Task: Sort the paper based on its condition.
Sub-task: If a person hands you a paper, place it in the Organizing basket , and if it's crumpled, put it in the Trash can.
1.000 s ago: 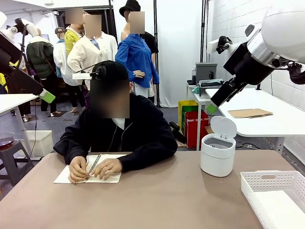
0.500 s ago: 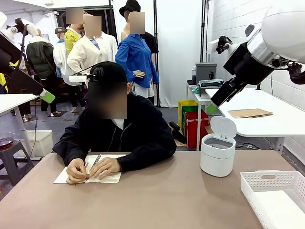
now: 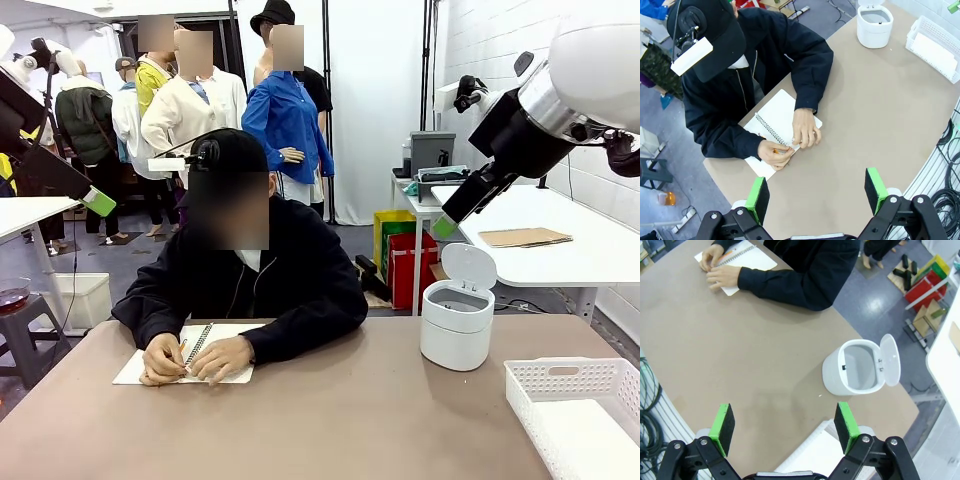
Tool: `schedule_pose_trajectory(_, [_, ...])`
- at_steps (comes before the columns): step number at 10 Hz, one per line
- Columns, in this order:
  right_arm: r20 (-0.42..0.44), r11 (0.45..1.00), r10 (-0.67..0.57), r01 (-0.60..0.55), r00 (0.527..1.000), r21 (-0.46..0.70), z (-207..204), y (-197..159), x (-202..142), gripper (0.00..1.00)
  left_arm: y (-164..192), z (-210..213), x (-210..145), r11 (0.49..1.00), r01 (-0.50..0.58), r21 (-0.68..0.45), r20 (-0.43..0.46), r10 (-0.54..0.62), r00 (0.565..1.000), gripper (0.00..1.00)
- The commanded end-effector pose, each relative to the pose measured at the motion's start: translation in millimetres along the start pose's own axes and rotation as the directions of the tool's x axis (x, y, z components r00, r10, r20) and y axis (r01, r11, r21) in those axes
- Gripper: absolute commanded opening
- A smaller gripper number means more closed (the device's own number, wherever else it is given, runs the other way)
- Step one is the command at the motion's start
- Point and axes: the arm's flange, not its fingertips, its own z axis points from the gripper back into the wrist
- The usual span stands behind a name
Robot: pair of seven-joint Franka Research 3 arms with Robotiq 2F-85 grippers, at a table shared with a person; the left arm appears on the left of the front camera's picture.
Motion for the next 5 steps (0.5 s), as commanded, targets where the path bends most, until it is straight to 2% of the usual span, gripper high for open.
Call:
schedule_pose_trajectory(1, [-0.011,1.000,-0.011,0.011,1.000,-0.005,-0.5,1.8,-0.3,1.00,0.0,0.0,0.0,1.000,0.001,0.001,-0.001,-0.001,1.000,1.00])
schedule_pose_trajectory(5, [-0.011,1.000,-0.011,0.011,1.000,-0.005,-0.5,1.8,-0.3,1.00,0.0,0.0,0.0,1.000,0.001,0.001,-0.001,-0.001,1.000,1.00])
